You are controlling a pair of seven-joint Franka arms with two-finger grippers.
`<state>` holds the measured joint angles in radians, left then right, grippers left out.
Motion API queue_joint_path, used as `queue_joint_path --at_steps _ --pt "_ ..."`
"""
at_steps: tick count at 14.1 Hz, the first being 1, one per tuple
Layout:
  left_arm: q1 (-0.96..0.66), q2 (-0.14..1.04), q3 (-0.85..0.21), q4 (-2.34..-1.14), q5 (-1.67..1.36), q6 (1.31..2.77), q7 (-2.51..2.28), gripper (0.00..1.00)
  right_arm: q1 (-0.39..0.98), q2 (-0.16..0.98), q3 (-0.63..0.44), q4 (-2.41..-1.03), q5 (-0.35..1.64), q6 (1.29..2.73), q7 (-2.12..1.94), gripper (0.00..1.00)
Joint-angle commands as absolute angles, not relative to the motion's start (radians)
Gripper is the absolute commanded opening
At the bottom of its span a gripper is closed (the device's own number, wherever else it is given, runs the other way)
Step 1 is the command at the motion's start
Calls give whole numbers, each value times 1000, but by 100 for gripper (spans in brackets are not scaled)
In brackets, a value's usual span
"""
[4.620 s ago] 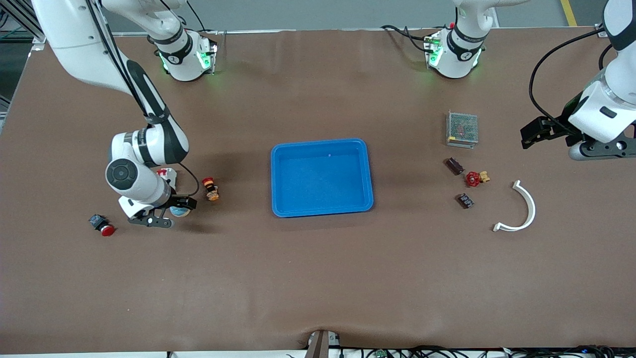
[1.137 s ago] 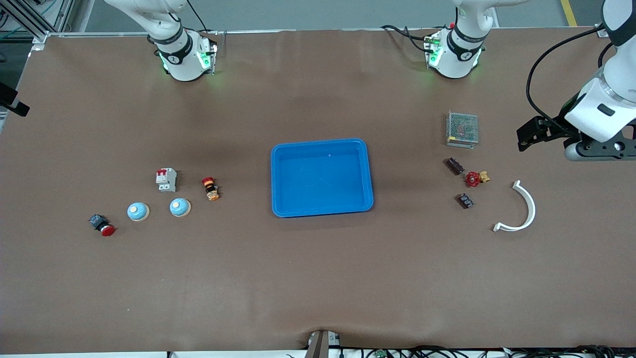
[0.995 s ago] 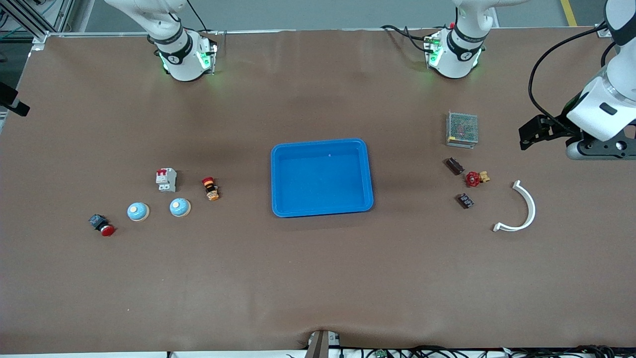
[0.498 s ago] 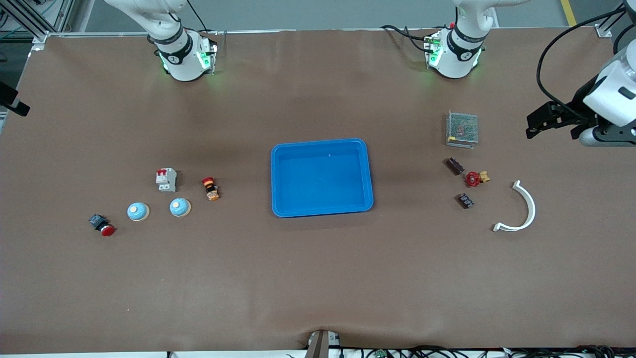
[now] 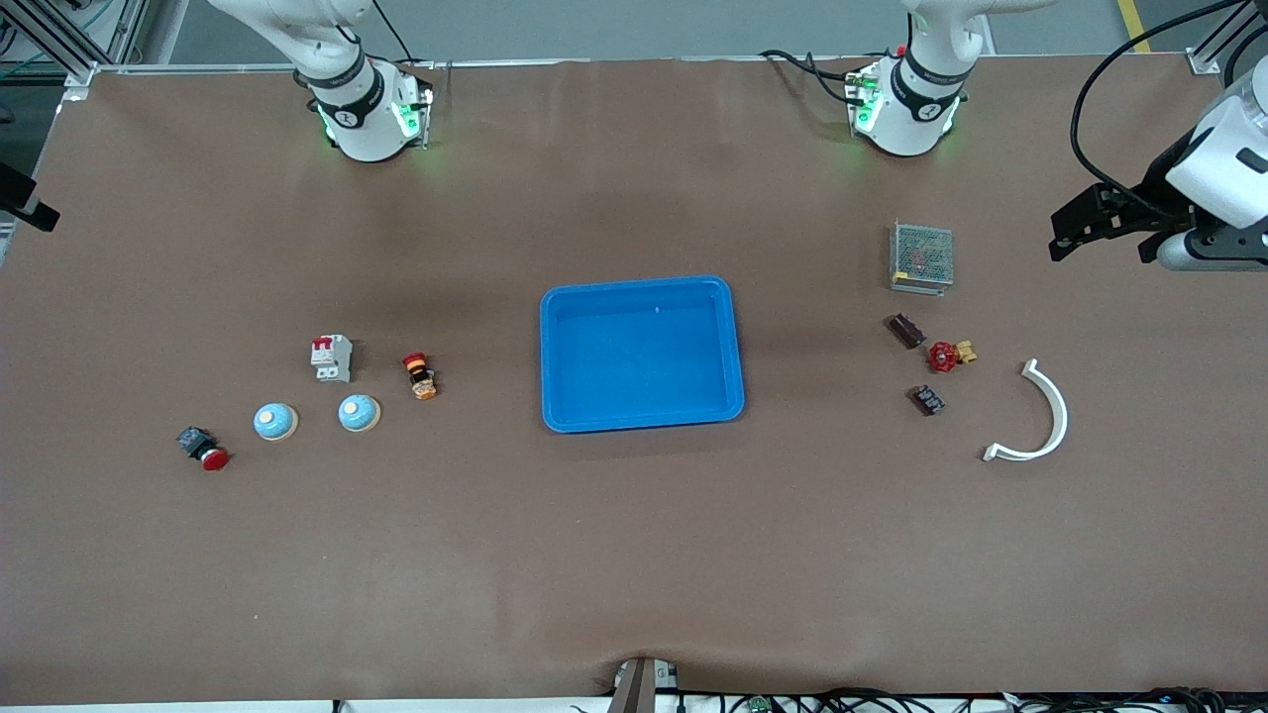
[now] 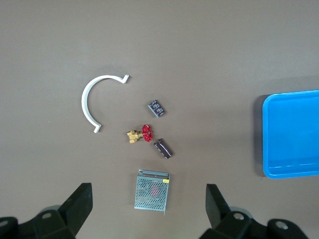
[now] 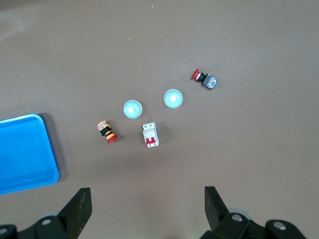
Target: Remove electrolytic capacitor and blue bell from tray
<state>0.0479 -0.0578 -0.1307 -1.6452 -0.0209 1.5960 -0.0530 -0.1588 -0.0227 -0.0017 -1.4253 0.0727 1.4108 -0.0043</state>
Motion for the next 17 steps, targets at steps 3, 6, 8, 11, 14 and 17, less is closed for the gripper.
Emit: queue_joint_path --at_steps 3,6,8,11,14,17 --pt "46 -64 -129 -1626 -5 1576 -49 100 -175 -26 8 -1419 84 1401 -25 100" --pt "46 -63 -130 -1626 34 1557 -55 100 -175 -26 8 -1419 84 1402 -25 100" --pt "49 -64 -129 -1626 43 1545 -58 100 -175 -26 8 -1420 84 1404 -25 100" --pt "51 -63 -129 -1611 43 1545 -51 100 -176 -28 8 -1420 84 1402 -25 100" --pt "52 -52 -129 -1586 31 1543 -37 100 -178 -38 6 -1433 84 1407 -38 100" --pt "48 -52 -130 -1583 26 1543 -35 100 -179 -46 5 -1437 84 1407 -51 100"
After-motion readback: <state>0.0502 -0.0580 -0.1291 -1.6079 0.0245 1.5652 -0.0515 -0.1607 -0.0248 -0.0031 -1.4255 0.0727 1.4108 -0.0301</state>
